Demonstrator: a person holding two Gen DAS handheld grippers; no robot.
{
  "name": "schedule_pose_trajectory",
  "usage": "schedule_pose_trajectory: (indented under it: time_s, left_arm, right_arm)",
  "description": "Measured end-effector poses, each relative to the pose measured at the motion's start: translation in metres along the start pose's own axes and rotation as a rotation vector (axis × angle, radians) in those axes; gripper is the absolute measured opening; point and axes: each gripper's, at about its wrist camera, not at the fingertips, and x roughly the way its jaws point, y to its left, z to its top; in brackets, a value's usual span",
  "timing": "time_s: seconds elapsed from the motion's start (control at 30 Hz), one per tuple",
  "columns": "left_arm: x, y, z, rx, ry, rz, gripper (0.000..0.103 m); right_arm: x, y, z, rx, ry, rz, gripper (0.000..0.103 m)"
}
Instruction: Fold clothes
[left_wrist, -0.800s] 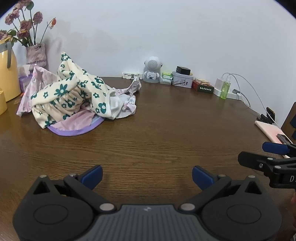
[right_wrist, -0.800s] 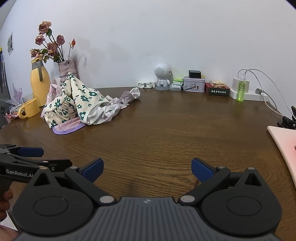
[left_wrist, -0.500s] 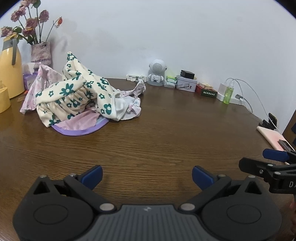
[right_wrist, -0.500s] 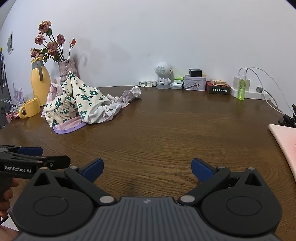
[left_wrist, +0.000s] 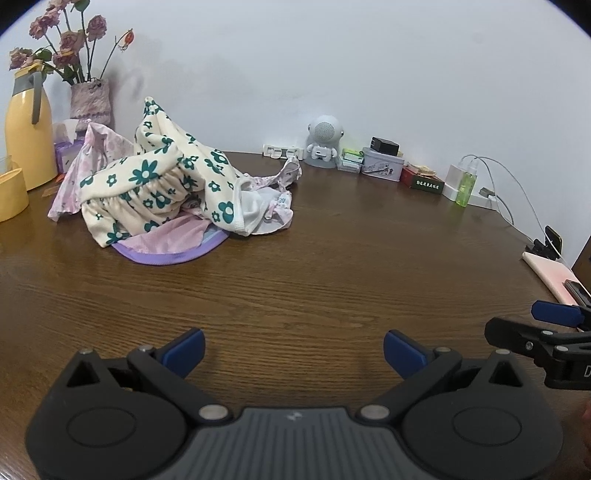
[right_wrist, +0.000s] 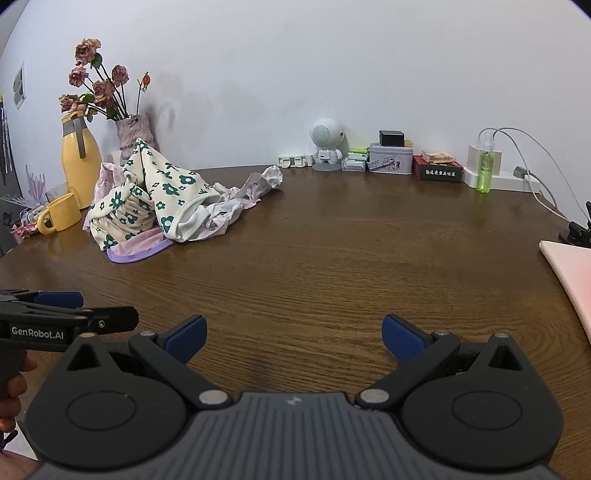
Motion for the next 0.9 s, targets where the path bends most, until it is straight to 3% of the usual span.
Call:
schedule_pose_trajectory:
  time_s: [0.9]
  left_arm:
    - [0.0010,0.0005,-0.0006,-0.001,-0.001,0.003,0.103]
  right_arm:
    - [0.0011,0.0012,0.0025,0.002,0.009,0.002,0.103]
